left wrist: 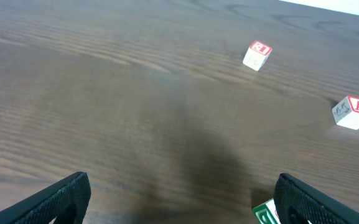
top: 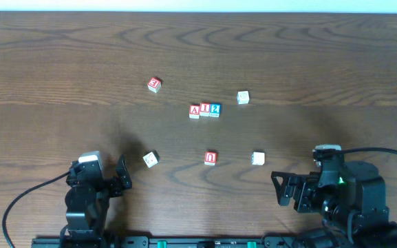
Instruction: Spell out Ai2
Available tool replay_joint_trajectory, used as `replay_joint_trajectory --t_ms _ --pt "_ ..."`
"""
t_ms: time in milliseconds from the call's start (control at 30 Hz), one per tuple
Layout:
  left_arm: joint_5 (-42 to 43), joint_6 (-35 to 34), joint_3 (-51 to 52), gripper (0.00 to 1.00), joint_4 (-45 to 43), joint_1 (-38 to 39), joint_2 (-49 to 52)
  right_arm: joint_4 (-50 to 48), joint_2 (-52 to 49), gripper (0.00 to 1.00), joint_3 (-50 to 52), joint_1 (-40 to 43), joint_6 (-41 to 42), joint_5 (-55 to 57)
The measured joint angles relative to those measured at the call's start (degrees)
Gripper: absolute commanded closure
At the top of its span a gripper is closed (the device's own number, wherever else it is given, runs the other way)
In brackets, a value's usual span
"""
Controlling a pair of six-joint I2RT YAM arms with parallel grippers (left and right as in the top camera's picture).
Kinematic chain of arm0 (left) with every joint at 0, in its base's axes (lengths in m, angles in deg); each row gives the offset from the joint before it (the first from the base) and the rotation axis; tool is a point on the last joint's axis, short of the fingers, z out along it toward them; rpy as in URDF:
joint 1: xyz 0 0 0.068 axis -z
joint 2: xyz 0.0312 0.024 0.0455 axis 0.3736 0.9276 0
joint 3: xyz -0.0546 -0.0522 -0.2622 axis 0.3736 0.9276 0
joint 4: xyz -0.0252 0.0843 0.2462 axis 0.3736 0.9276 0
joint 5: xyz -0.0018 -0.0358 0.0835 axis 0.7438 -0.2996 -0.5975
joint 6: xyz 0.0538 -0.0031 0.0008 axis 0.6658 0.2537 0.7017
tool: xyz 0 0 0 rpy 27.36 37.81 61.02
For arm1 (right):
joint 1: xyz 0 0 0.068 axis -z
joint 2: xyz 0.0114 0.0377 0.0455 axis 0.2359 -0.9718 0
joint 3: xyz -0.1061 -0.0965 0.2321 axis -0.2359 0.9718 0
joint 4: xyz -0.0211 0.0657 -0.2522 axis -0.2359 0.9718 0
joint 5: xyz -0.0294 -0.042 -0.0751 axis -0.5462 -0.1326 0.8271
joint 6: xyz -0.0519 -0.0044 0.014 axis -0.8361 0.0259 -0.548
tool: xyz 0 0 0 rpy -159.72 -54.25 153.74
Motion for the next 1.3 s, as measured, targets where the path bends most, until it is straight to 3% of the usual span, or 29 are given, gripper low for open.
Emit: replay_joint_trajectory --t_ms 933,1100,1300 --pt "0.00 0.68 0.00 0.05 -0.02 0.00 -2.01 -0.44 0.00 0.01 0.00 0.00 -0.50 0.98" --pt "0.00 0.70 0.00 0.05 -0.02 0.00 -2.01 -8.68 3.30 0.01 1.31 1.03 -7.23 5.01" --pt "0.02 0.70 0.00 0.05 -0.07 0.00 -2.01 -16.17 16.59 0.01 10.36 4.79 -17.46 6.51"
